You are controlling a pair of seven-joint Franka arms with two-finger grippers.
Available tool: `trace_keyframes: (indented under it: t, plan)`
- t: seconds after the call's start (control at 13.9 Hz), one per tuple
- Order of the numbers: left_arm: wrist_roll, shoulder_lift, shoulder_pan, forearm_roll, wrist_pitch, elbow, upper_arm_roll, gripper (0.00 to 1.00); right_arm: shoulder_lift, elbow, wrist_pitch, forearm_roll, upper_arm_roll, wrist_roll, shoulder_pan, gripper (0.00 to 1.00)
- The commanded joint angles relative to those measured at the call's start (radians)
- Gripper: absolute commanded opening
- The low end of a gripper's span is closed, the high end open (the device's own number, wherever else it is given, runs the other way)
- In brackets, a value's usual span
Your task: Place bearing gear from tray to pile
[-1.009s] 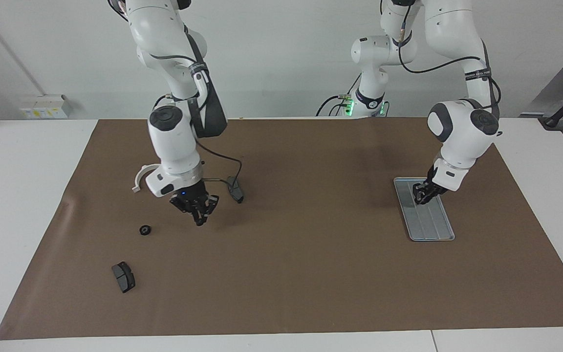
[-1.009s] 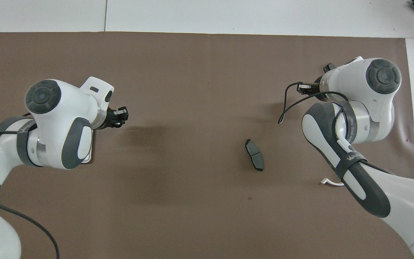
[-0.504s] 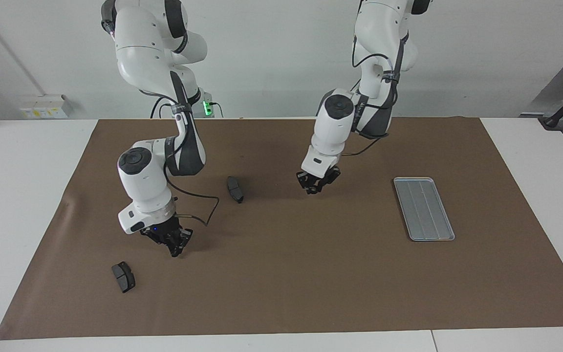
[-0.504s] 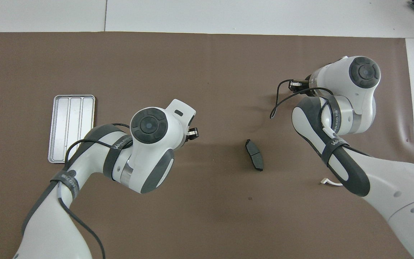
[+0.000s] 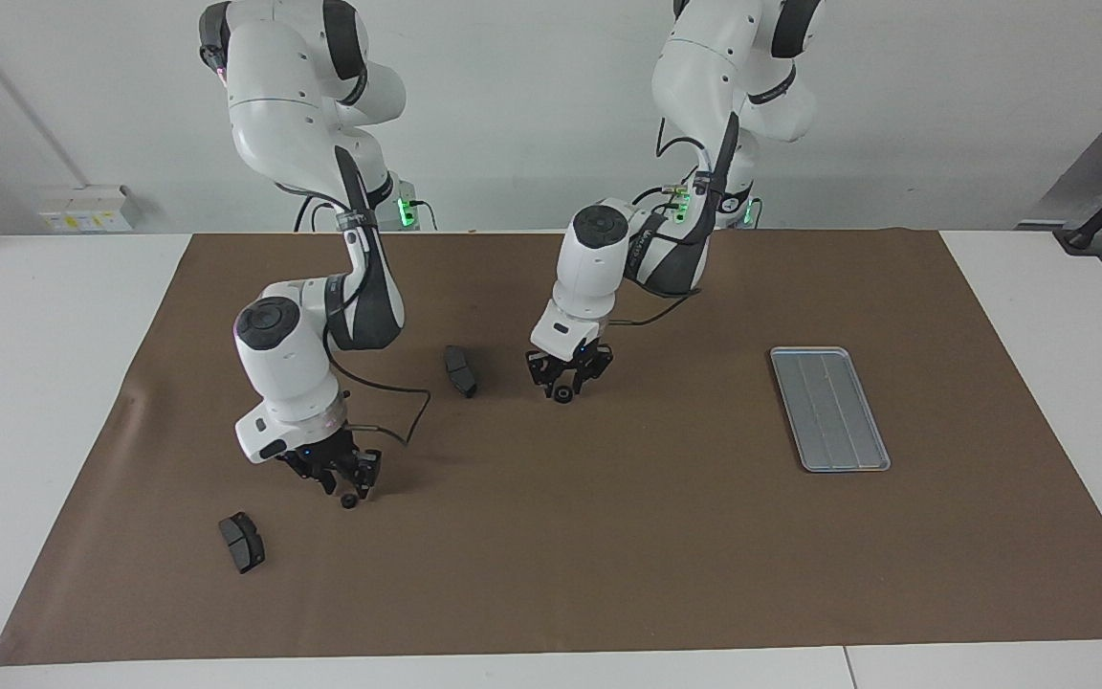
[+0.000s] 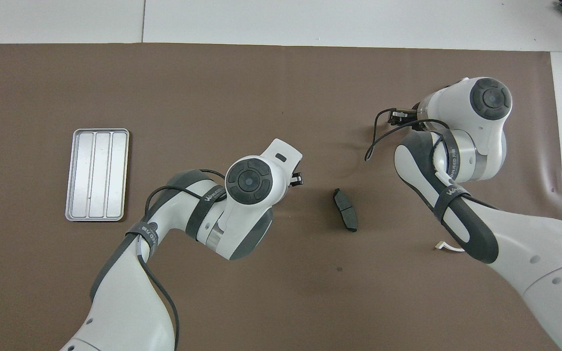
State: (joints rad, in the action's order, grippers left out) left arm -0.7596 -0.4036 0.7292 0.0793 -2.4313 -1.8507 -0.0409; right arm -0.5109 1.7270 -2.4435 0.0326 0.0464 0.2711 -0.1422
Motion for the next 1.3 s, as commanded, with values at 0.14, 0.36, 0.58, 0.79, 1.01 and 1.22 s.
trace_keyframes:
  t: [0.14,0.36,0.58,0.79,1.01,1.22]
  plan:
    - [0.003,0.011,-0.068,-0.023,0.168,0.135,-0.037,1.00,0.161,0.008,0.176,0.010,-0.010,-0.010,-0.022,1.00]
    - [0.184,0.121,-0.232,-0.018,0.400,0.177,-0.037,1.00,0.224,0.008,0.280,0.010,-0.011,0.016,-0.077,1.00]
    - [0.362,0.195,-0.382,-0.015,0.547,0.183,-0.040,1.00,0.232,0.006,0.305,0.009,-0.014,0.137,-0.181,1.00]
    - [0.590,0.254,-0.534,-0.026,0.648,0.180,-0.042,1.00,0.221,0.008,0.290,0.009,-0.016,0.218,-0.285,1.00]
    - [0.790,0.348,-0.645,-0.029,0.771,0.166,-0.043,1.00,0.174,0.011,0.206,0.007,-0.016,0.355,-0.394,1.00]
    - [0.792,0.413,-0.637,-0.103,0.831,0.174,-0.045,1.00,0.119,0.006,0.169,0.000,-0.014,0.416,-0.468,1.00]
